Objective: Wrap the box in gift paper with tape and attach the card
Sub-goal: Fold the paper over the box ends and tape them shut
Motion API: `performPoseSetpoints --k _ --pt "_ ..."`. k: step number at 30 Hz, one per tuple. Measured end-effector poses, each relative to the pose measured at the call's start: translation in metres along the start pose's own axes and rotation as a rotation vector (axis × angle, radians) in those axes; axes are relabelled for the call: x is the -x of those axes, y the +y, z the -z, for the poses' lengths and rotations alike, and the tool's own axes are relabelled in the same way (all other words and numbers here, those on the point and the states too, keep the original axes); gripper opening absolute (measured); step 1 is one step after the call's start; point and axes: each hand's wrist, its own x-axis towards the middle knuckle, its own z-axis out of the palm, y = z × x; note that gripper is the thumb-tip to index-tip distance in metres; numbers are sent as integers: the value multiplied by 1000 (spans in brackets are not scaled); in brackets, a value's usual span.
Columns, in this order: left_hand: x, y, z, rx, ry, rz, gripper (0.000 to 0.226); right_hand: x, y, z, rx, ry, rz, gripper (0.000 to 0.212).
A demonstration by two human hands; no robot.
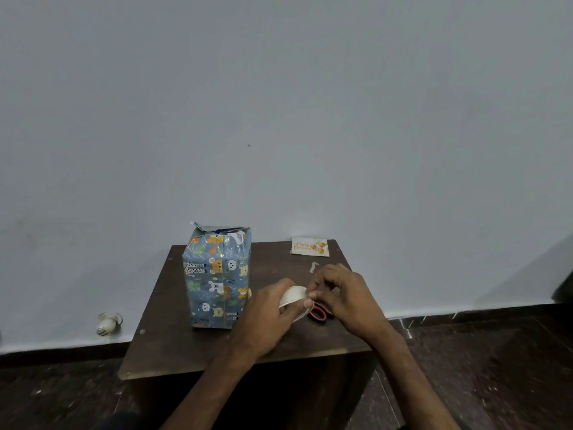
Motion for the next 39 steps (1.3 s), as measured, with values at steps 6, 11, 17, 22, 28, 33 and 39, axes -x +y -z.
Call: performPoseSetpoints --k 6,11,17,22,28,33,39 --pt "-3 -1 7 107 -53 -29 31 1 -5 4 -99 -36 -72 14" --pt "-6 0 9 259 -47 -19 24 -1 -8 4 -96 -66 -42 15" --pt "-1 -6 9 355 -62 40 23 -1 -3 5 -179 23 -21 14" --pt "5 -7 9 284 -64 68 31 -2 -4 -1 -114 -51 22 22" --pt "6 -7 5 242 -74 107 28 -3 3 -14 341 -67 202 13" --pt "6 -4 7 235 -62 130 24 -1 5 -29 476 -45 219 22" --pt "8 -7 12 198 -60 124 26 -4 4 -31 526 -32 205 32"
